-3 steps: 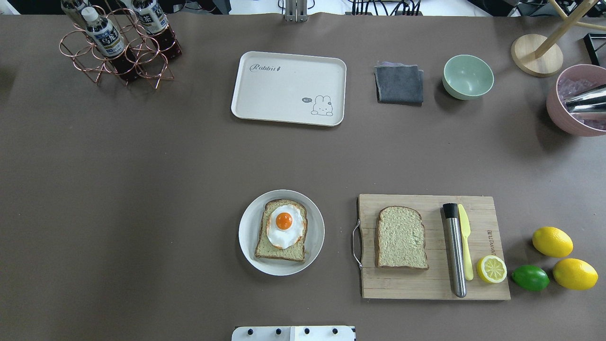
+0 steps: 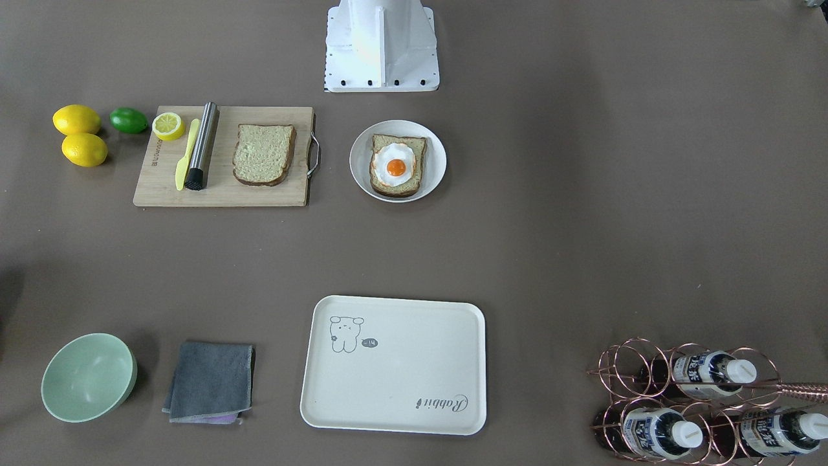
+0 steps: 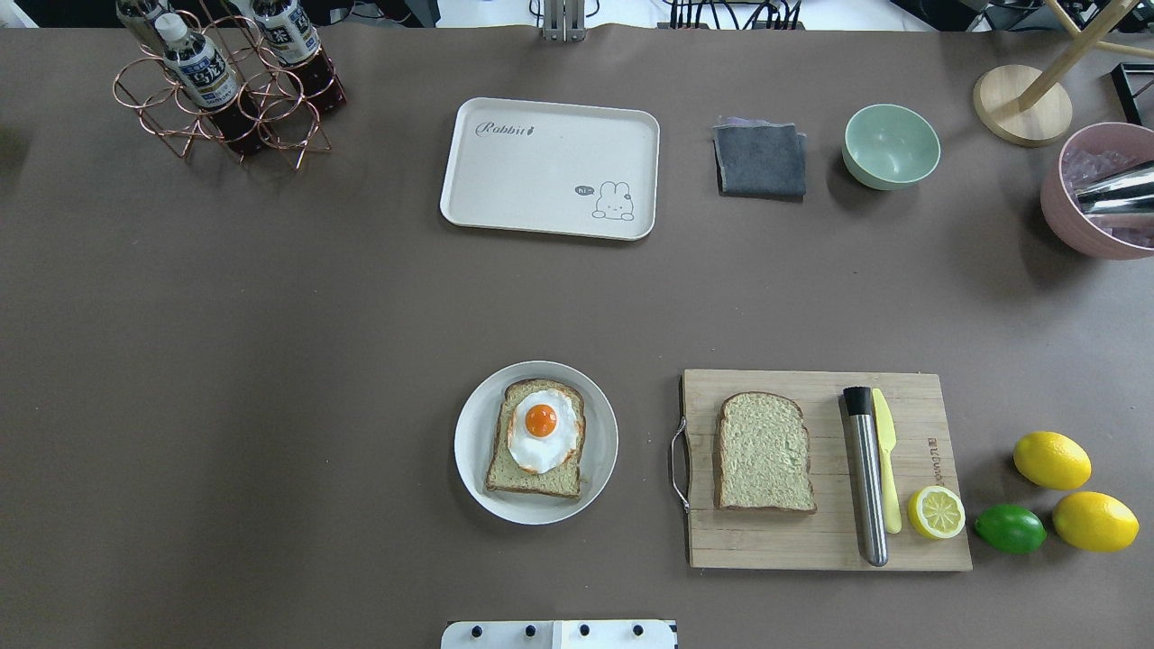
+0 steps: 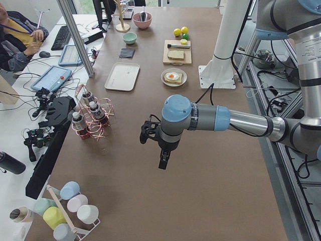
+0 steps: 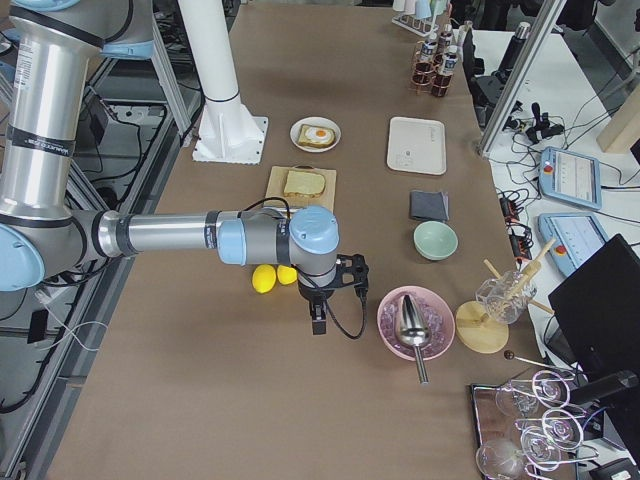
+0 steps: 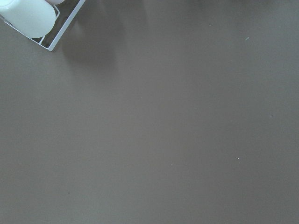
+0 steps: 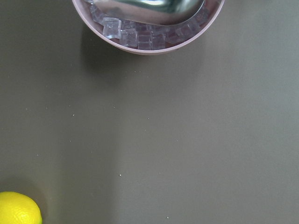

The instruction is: Make sandwich and place on tray

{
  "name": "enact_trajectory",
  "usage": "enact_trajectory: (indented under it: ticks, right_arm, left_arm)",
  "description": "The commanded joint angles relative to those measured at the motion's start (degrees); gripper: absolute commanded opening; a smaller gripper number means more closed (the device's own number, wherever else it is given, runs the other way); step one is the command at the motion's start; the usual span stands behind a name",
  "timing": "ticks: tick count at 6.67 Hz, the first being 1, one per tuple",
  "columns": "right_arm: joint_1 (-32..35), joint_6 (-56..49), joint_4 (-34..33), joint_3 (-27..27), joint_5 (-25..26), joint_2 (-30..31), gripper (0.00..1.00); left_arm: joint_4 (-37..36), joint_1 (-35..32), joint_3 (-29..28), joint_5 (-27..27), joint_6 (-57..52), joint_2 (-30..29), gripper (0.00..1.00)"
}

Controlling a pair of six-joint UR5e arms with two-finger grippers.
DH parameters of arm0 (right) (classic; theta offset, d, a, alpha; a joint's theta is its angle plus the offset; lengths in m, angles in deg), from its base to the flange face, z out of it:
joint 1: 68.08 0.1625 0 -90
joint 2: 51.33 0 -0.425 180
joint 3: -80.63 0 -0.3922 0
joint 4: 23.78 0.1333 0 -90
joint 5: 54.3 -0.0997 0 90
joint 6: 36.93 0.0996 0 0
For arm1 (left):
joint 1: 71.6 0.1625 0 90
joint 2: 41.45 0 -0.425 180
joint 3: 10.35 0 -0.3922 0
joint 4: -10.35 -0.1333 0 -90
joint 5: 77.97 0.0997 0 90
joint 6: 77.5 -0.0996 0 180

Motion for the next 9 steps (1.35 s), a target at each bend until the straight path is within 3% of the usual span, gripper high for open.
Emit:
enact_trajectory:
  ticks: [1, 8, 9]
  right_arm:
    - [0.0, -0.1, 0.1, 0.2, -0.1, 0.3, 1.0]
    - [-0.2, 0.2, 2.9, 0.6, -2.4, 0.1, 1.0]
    - [-2.8, 5.9, 3.0, 0.8, -4.4, -0.6, 1.0]
  left_arm:
    - [0.2, 0.0, 0.4, -0.3, 0.0, -0.1, 0.98]
    - [1.0, 0.4, 0.1, -0.3, 1.0, -0.3, 0.97]
    - [1.1, 0.4, 0.1, -0.3, 0.9, -0.3, 0.97]
